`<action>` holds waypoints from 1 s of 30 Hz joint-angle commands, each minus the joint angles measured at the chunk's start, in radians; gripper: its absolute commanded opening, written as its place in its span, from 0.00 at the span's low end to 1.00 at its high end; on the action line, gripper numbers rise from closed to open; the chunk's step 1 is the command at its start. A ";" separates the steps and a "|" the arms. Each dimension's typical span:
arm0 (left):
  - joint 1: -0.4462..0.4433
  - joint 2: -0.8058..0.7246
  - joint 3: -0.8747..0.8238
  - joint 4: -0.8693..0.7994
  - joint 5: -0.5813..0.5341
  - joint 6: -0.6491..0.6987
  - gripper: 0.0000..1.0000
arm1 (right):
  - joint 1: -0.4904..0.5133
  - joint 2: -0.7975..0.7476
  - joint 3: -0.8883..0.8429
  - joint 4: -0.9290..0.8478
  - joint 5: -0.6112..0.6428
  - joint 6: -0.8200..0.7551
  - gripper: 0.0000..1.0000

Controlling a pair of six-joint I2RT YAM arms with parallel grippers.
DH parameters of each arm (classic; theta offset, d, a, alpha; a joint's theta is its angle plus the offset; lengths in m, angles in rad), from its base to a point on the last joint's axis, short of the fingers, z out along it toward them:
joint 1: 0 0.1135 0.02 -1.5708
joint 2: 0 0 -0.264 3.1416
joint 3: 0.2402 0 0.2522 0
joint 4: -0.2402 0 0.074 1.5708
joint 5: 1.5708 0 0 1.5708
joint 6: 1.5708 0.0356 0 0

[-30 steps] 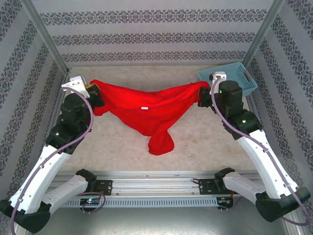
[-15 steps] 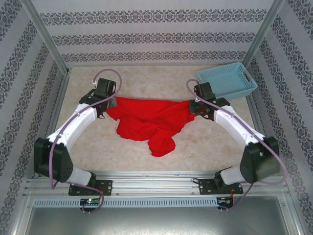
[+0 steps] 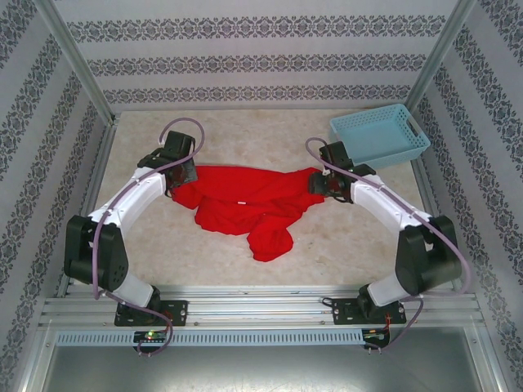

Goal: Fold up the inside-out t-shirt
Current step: Flatten out the T-shirt at the center of the table.

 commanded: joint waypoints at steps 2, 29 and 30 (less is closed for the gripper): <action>0.013 0.021 -0.002 0.000 0.015 -0.005 0.00 | -0.004 0.105 0.051 0.028 -0.028 0.020 0.51; 0.029 -0.027 -0.042 0.032 0.029 0.009 0.00 | -0.006 0.275 0.199 -0.009 0.006 0.007 0.07; 0.030 -0.033 -0.043 0.031 0.028 0.008 0.00 | -0.005 0.255 0.184 -0.001 0.009 0.002 0.02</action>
